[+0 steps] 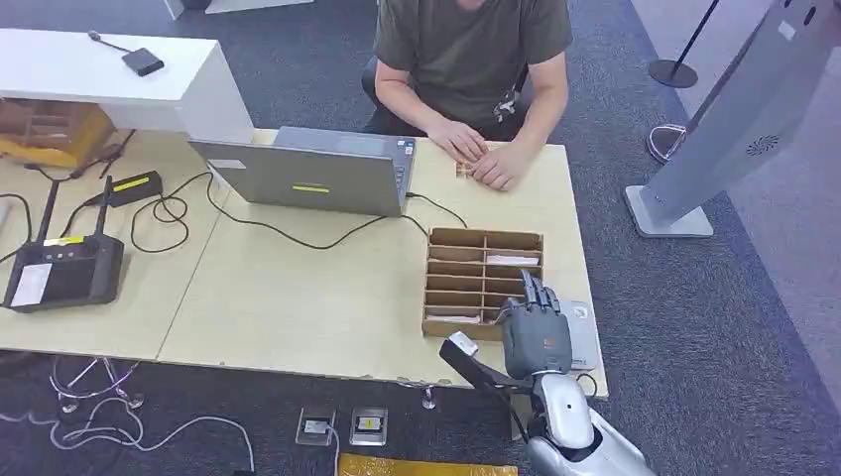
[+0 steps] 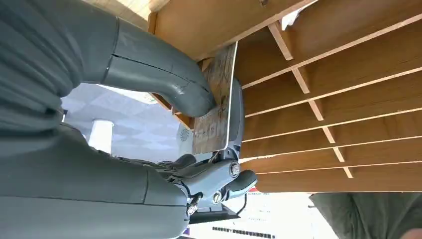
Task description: Pass the card to the sensor for recognition and then transmit it.
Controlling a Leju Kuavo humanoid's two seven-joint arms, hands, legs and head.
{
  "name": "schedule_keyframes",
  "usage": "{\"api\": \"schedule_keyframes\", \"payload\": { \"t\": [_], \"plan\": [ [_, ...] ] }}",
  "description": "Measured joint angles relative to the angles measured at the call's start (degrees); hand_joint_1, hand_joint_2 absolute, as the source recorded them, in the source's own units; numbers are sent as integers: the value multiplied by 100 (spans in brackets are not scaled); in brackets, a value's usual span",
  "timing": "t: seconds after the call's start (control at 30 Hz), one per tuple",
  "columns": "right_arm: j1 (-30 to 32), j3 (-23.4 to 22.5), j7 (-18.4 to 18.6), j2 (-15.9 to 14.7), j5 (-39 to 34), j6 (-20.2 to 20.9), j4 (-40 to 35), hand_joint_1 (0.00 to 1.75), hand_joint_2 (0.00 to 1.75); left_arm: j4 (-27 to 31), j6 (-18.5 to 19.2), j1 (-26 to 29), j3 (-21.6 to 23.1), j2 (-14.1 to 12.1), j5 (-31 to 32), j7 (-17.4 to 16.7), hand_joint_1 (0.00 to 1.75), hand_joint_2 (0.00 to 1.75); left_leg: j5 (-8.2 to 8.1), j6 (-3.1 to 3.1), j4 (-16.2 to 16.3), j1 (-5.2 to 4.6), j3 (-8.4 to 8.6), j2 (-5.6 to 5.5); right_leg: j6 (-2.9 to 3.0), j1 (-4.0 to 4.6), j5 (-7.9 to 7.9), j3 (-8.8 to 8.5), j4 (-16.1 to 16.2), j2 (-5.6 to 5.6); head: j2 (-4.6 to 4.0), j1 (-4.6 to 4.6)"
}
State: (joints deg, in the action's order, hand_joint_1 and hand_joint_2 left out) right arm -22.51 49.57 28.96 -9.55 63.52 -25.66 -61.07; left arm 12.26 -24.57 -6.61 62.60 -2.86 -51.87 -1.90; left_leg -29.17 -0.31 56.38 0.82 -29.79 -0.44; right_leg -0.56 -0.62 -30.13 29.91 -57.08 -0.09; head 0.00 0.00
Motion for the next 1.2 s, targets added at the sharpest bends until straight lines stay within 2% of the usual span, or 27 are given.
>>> {"api": "schedule_keyframes", "payload": {
  "t": [0.47, 0.57, 0.63, 0.7, 0.8, 1.2],
  "plan": [
    [-8, 7, -5, 2, 0, -13, 0, 175, 175, 0, -2, 0, 0, 0, -15, 0, 0, 0, 0, 0, 0, 0, 0, 0, 0, 0, 0, 0, 0, 0, 0, 0],
    [-36, 22, 234, 0, 322, -109, -29, 175, 175, 0, -2, 0, 9, 0, -17, 0, 0, 0, 0, 0, 0, 0, -1, 0, 0, 0, 0, 0, 0, 0, 0, 0],
    [-121, 4, 502, -65, 756, -29, -250, 175, 175, 0, -2, 0, 33, 0, -20, 0, 0, 0, 0, 0, 0, -1, 0, 1, 0, -1, 1, 1, -1, 4, 0, -2],
    [-283, -57, 582, -184, 925, 261, -646, 175, 175, 0, -4, 0, 48, 0, -26, 0, 0, 0, 1, -1, 0, -1, 3, 5, 0, -1, 1, 1, -1, 7, 0, 0],
    [-402, -153, 601, -306, 968, 413, -1110, 175, 175, 0, -4, 4, 85, 0, -37, 0, 0, 0, 1, -1, 0, -1, 4, 5, 0, -1, 1, 0, 0, 7, 0, 0],
    [-533, -269, 686, -558, 1316, 339, -1906, 175, 175, 0, -2, 2, 136, 0, -39, 0, 0, 0, 1, -1, 0, -1, 3, 6, 0, -1, 1, 2, -1, 7, 0, 0]
  ]
}}
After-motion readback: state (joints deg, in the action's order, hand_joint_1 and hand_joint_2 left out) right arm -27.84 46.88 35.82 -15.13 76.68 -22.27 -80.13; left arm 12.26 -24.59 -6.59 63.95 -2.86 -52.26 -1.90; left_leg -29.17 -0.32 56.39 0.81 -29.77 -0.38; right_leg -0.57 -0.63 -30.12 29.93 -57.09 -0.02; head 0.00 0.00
